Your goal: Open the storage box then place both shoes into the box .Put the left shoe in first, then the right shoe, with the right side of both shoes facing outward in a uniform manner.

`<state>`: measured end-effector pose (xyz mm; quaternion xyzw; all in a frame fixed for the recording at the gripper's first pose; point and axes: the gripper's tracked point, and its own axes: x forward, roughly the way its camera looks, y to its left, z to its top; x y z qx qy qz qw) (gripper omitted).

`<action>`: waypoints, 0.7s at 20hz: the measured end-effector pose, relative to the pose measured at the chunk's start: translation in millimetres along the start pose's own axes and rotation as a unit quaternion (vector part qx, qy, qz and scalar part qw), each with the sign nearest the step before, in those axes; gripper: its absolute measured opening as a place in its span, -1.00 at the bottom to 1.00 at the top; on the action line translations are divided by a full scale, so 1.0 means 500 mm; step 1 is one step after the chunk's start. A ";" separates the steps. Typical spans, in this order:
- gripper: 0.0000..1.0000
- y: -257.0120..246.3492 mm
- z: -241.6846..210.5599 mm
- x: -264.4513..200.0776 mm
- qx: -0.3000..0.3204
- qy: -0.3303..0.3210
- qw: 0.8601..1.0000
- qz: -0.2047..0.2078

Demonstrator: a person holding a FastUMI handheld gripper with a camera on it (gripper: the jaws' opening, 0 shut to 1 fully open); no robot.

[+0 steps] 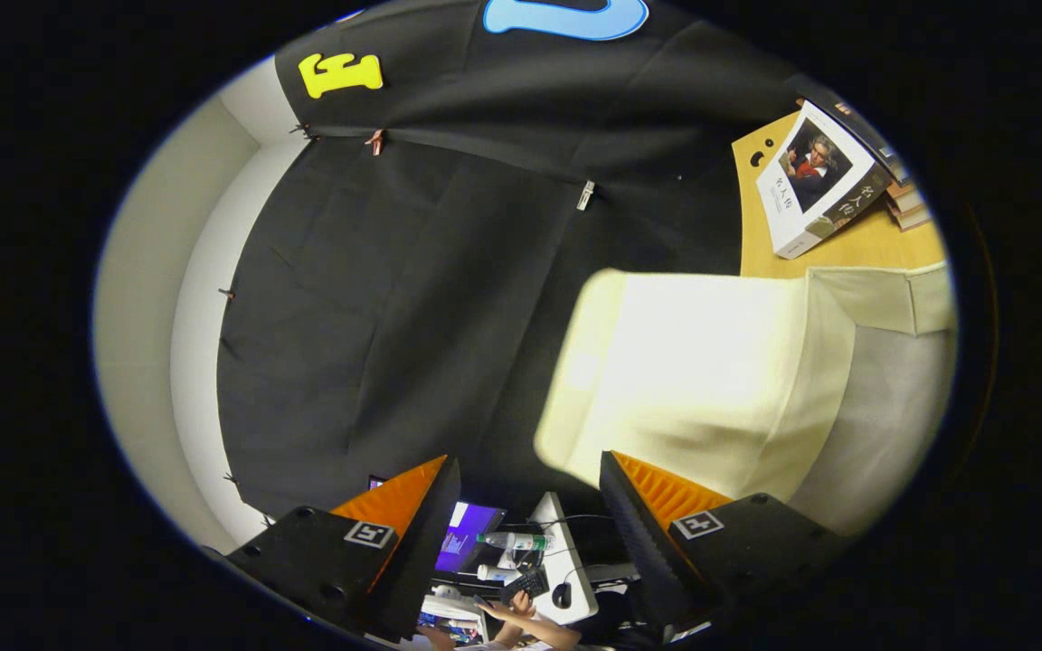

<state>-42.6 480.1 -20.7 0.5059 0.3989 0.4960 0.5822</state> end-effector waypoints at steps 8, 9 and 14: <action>0.90 -0.001 0.024 -0.187 -0.112 -0.072 0.990 -0.041; 0.91 -0.018 0.024 -0.222 -0.131 -0.082 0.986 -0.064; 0.91 -0.121 0.032 -0.420 -0.188 -0.136 0.955 -0.187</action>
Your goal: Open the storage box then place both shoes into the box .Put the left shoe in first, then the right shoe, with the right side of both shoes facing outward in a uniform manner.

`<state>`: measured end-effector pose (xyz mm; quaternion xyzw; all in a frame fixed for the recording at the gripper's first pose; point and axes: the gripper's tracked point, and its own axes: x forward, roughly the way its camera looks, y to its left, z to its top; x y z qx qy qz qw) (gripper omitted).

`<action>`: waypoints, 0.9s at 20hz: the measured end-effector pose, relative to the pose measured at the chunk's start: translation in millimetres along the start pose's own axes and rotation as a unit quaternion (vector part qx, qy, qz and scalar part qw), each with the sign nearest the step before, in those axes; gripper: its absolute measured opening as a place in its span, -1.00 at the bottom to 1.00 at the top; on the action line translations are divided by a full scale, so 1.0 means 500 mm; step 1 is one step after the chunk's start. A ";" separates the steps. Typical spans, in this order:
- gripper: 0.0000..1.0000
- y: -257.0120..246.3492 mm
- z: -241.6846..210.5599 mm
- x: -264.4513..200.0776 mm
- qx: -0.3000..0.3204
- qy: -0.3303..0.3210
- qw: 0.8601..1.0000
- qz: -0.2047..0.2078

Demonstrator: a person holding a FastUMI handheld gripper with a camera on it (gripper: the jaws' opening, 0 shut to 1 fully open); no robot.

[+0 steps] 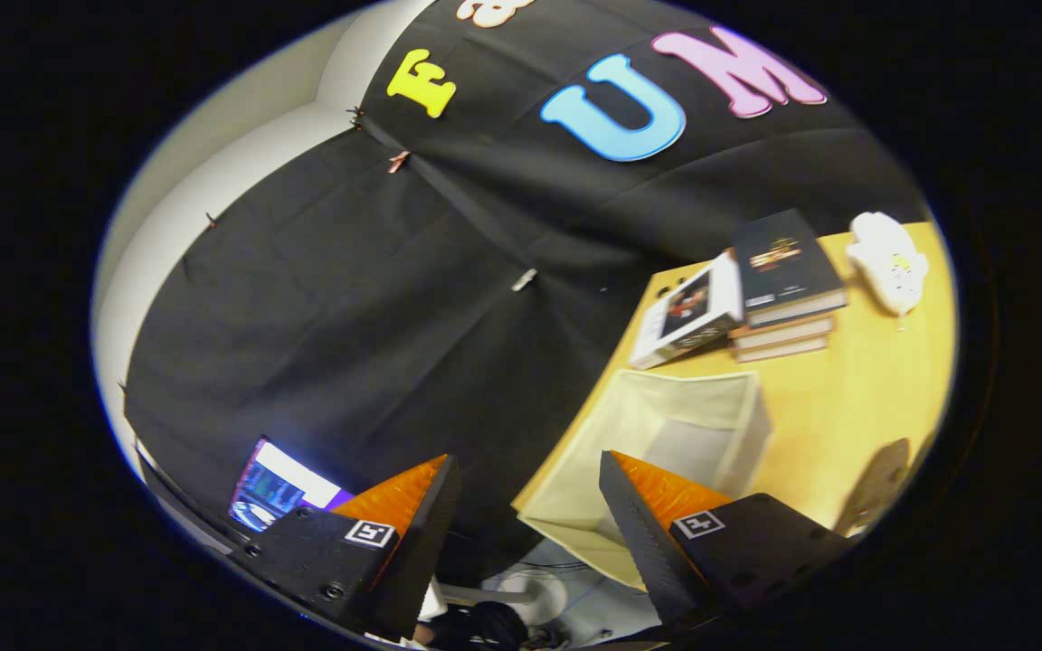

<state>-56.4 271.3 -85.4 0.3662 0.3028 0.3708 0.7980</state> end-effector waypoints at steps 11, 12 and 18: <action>0.88 -0.394 -0.143 -0.250 -0.075 0.054 0.966 -0.243; 0.87 -0.423 -0.160 -0.263 -0.073 0.062 0.961 -0.261; 0.58 -0.538 -0.229 -0.283 -0.063 0.112 0.939 -0.320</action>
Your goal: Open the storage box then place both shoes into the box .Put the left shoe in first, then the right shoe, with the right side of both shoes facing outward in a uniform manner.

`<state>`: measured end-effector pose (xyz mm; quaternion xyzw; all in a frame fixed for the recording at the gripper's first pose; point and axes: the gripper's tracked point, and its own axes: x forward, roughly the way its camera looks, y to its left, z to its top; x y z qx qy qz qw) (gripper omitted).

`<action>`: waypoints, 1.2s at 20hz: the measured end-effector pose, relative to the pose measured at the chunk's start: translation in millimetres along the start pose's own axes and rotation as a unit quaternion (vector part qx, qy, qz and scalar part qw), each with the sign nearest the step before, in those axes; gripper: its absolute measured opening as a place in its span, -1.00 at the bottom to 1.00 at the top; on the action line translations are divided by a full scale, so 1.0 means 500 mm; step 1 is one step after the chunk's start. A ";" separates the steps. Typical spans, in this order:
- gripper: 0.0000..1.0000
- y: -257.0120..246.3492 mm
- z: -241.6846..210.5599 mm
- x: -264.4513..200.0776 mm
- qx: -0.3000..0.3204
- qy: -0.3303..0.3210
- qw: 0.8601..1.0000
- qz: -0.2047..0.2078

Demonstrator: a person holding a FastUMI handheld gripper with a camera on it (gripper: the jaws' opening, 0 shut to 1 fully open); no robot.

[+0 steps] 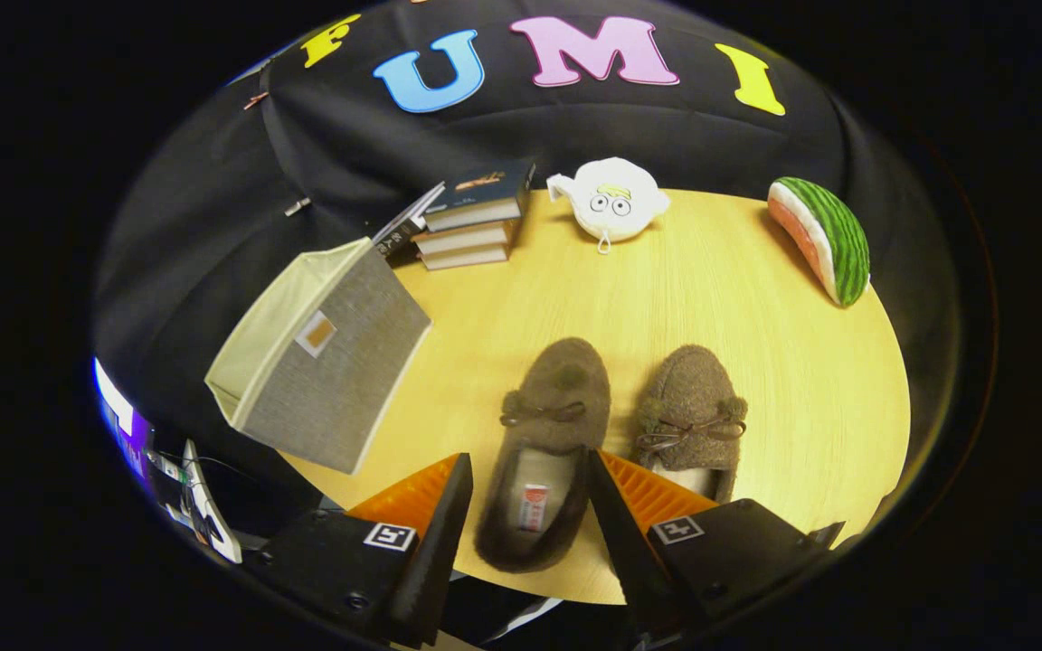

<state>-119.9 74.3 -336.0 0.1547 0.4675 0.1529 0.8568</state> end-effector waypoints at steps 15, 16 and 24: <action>-0.47 -0.083 -0.011 0.123 0.003 0.020 0.993 -0.115; -0.57 -0.084 -0.011 0.121 0.014 0.023 0.992 -0.120; -0.80 -0.058 0.047 0.053 0.061 -0.009 0.991 -0.117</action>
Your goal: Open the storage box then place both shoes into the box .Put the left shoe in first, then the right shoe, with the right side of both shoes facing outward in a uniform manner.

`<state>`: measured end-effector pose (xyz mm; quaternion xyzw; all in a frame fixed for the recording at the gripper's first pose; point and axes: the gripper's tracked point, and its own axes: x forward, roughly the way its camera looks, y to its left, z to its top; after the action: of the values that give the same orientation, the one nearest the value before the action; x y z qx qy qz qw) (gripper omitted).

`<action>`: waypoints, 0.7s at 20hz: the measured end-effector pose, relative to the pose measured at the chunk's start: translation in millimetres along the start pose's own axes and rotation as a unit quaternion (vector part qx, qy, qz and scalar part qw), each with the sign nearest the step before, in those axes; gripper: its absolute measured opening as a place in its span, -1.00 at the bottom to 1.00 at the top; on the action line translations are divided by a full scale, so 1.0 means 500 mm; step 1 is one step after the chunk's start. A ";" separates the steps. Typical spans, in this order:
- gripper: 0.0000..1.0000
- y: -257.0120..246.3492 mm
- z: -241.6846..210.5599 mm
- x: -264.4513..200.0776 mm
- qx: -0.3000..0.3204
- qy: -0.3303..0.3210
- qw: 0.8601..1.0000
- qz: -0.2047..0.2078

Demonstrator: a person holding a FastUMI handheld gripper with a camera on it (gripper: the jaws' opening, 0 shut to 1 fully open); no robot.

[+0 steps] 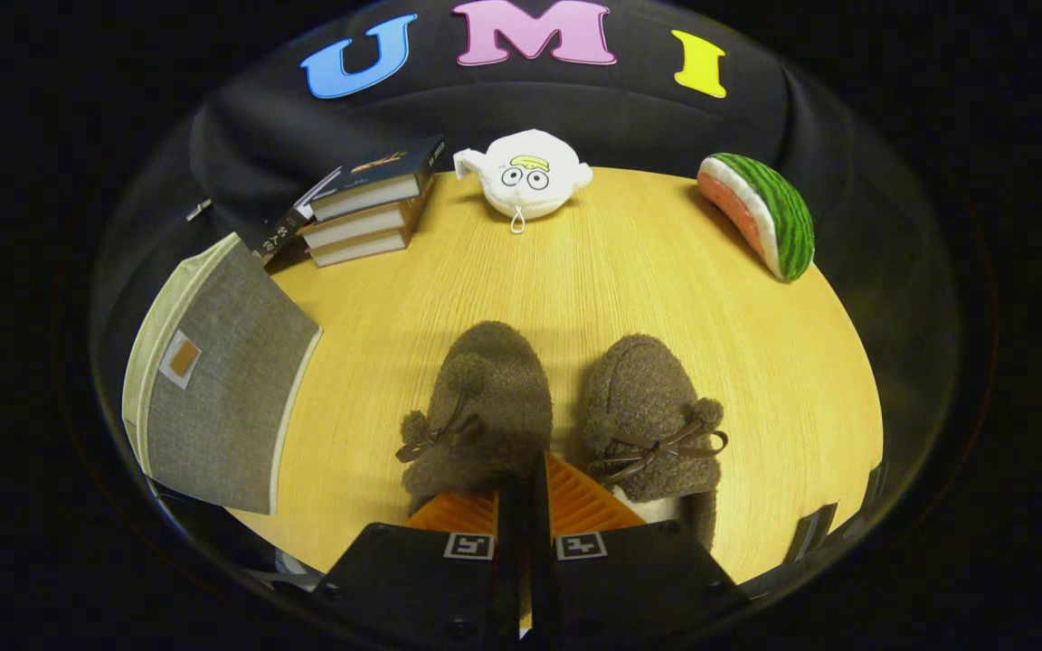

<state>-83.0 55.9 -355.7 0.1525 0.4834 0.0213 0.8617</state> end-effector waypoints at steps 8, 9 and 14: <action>-0.80 0.123 0.136 -0.162 0.056 -0.035 0.996 0.051; -0.80 0.155 0.151 -0.179 0.060 -0.036 0.995 0.065; -0.80 0.344 0.193 -0.225 0.095 0.004 0.986 0.134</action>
<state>-42.8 175.4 -166.8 0.2970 0.4619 0.0908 0.8308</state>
